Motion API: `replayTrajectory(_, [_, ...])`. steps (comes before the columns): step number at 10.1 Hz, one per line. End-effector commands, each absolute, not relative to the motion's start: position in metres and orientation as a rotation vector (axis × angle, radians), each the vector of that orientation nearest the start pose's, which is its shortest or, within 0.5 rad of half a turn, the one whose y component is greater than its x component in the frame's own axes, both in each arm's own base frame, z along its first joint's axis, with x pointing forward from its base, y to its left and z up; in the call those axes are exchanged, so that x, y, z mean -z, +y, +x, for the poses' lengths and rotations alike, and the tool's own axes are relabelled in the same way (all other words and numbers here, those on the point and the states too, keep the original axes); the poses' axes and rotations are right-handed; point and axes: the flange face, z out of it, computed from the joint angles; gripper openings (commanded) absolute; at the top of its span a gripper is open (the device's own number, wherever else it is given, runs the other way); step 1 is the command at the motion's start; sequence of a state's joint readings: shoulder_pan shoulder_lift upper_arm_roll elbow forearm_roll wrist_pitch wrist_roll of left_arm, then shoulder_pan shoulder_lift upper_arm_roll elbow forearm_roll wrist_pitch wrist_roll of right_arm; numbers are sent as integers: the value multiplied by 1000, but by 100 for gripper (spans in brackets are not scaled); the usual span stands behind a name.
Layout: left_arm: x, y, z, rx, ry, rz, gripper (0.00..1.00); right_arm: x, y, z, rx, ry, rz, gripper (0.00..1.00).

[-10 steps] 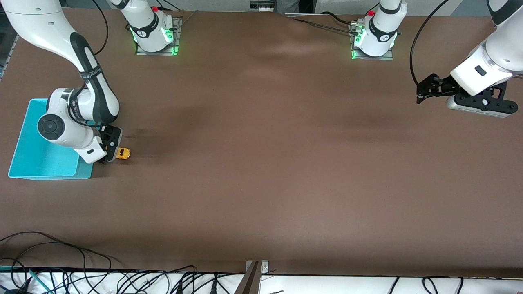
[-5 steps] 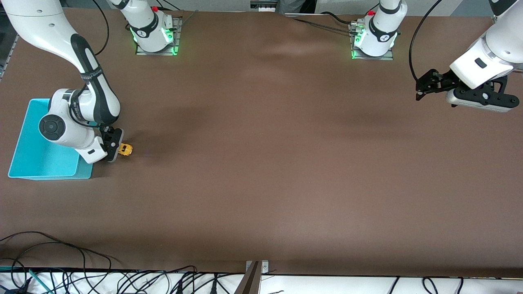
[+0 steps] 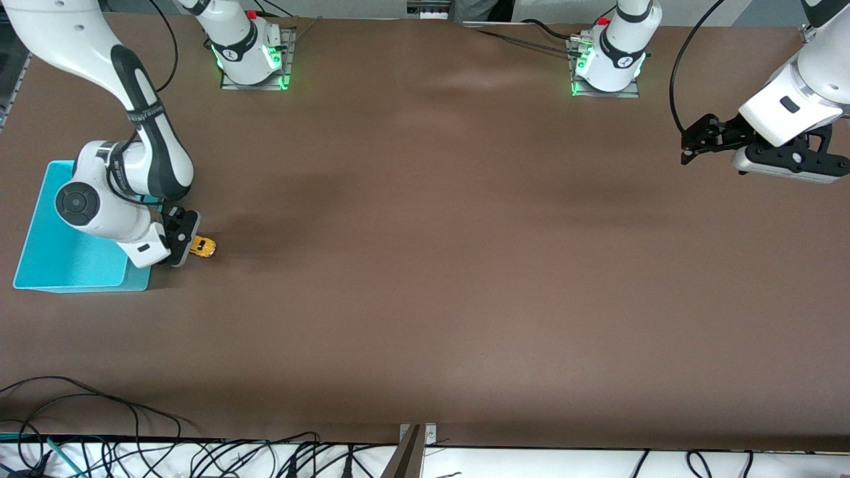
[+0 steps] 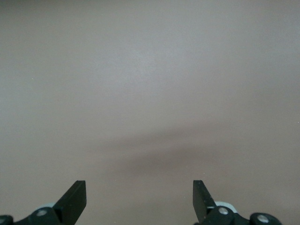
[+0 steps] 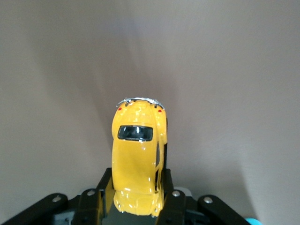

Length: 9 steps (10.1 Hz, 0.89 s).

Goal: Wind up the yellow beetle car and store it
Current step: 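Lift the car with the right gripper over the blue bin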

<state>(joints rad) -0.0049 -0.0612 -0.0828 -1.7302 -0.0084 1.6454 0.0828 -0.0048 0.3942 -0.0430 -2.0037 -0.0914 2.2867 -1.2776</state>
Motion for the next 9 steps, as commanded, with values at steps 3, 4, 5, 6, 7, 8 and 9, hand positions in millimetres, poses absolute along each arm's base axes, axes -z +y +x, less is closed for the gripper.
replayTrajectory(3, [-590, -51, 532, -34, 260, -3146, 100, -346, -45, 620, -274, -1847, -2488, 0])
replayTrajectory(4, [-589, -53, 531, -42, 263, -3146, 100, -360, -79, 622, -287, -1858, -2486, 0])
replayTrajectory(5, [-589, -52, 532, -42, 263, -3146, 100, -363, -115, 617, -301, -1849, -2503, 0])
replayTrajectory(6, [-589, -52, 532, -42, 263, -3146, 100, -364, -145, 613, -305, -1828, -2532, 0])
replayTrajectory(7, [-589, -52, 532, -42, 268, -3146, 100, -366, -173, 609, -299, -1795, -2559, 0])
replayTrajectory(8, [-590, -52, 533, -37, 270, -3146, 100, -356, -198, 605, -305, -1771, -2575, 0])
replayTrajectory(9, [-589, -52, 533, -37, 270, -3146, 100, -334, -217, 599, -327, -1757, -2558, 0])
